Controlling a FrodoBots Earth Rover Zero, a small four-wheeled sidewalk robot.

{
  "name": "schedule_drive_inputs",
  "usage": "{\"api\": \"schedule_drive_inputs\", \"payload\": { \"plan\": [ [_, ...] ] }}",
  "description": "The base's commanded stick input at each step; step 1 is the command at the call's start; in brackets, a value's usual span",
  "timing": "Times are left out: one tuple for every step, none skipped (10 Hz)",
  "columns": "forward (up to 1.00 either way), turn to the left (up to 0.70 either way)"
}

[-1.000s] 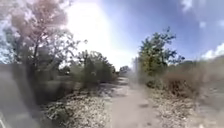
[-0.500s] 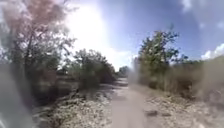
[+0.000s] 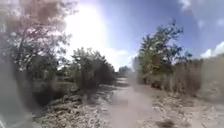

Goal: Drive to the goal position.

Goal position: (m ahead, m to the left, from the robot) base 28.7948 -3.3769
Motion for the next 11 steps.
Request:
{"api": "schedule_drive_inputs", "payload": {
  "plan": [
    [0.70,0.00],
    [0.70,-0.14],
    [0.70,-0.14],
    [0.70,-0.14],
    [0.70,-0.09],
    [0.70,0.00],
    [0.70,0.00],
    [0.70,0.00],
    [0.70,0.00],
    [0.70,-0.03],
    [0.70,-0.12]
  ]
}}
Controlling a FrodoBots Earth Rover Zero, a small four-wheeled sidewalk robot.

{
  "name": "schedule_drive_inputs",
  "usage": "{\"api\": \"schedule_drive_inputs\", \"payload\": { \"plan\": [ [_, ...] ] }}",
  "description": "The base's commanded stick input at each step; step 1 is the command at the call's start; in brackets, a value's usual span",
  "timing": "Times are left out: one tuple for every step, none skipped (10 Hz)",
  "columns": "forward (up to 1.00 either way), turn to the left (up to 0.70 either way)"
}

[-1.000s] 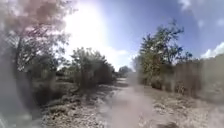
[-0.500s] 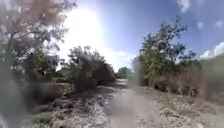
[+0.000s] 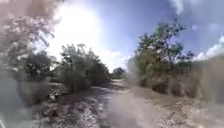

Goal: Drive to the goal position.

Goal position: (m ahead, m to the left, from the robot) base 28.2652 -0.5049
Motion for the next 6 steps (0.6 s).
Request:
{"api": "schedule_drive_inputs", "payload": {
  "plan": [
    [0.70,-0.08],
    [0.70,-0.02],
    [0.70,0.00],
    [0.70,0.00],
    [0.70,0.00],
    [0.70,0.00]
  ]
}}
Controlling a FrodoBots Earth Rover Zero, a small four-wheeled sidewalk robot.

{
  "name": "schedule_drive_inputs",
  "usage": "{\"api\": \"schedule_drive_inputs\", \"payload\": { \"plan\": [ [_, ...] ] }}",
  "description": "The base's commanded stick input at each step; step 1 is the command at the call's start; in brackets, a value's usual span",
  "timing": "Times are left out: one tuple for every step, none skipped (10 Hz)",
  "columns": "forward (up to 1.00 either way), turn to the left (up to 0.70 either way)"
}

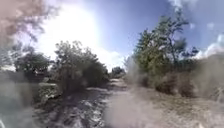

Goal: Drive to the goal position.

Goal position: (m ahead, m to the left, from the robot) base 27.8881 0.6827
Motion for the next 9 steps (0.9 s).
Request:
{"api": "schedule_drive_inputs", "payload": {
  "plan": [
    [0.70,0.00],
    [0.70,0.00],
    [0.70,0.00],
    [0.70,0.00],
    [0.70,0.00],
    [0.70,0.00],
    [0.70,0.00],
    [0.70,0.00],
    [0.70,0.00]
  ]
}}
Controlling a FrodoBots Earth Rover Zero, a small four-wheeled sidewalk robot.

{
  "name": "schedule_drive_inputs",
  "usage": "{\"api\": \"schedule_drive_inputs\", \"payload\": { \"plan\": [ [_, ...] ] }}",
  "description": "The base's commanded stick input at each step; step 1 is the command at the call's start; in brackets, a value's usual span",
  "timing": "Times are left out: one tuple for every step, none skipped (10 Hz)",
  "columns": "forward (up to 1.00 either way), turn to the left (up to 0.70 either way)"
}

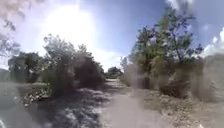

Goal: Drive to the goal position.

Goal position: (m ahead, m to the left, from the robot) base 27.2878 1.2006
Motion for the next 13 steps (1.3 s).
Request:
{"api": "schedule_drive_inputs", "payload": {
  "plan": [
    [0.70,0.00],
    [0.70,0.00],
    [0.70,0.00],
    [0.70,0.00],
    [0.70,0.00],
    [0.70,0.00],
    [0.70,0.00],
    [0.70,0.00],
    [0.70,0.00],
    [0.70,0.00],
    [0.70,0.00],
    [0.70,0.00],
    [0.70,0.00]
  ]
}}
